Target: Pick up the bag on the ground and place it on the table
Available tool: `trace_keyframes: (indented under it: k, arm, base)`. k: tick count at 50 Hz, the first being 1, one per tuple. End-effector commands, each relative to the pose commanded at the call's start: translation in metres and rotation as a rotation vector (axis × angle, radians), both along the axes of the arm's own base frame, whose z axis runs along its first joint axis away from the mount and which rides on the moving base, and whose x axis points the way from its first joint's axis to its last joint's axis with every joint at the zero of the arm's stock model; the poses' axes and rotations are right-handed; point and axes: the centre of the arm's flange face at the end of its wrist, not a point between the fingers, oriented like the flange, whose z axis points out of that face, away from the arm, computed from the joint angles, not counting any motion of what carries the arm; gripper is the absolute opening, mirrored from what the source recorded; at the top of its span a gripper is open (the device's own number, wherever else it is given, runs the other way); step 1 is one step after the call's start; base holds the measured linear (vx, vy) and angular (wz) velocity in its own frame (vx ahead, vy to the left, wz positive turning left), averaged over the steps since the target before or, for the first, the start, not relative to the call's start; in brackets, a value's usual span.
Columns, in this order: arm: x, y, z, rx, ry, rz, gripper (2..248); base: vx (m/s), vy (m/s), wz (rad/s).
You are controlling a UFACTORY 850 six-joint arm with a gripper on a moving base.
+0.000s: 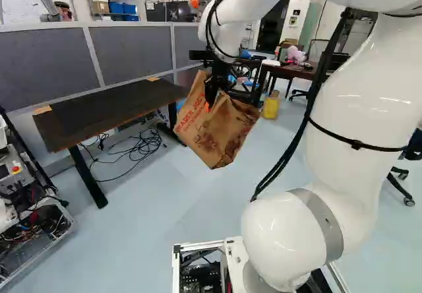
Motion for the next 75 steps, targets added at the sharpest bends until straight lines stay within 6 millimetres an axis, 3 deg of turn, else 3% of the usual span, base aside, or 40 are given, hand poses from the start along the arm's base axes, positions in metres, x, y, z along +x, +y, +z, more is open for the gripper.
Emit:
trace_keyframes:
  k: [30,58,75]
  arm:
    - [0.005,0.000,0.043,-0.038,-0.074,0.036,27]
    - [-0.021,0.004,0.082,0.050,-0.013,0.011,27]
    - [-0.017,0.004,0.095,0.064,-0.018,0.007,27]
  base:
    - [0.000,0.000,0.000]
    - [0.000,0.000,0.000]
    - [0.000,0.000,0.000]
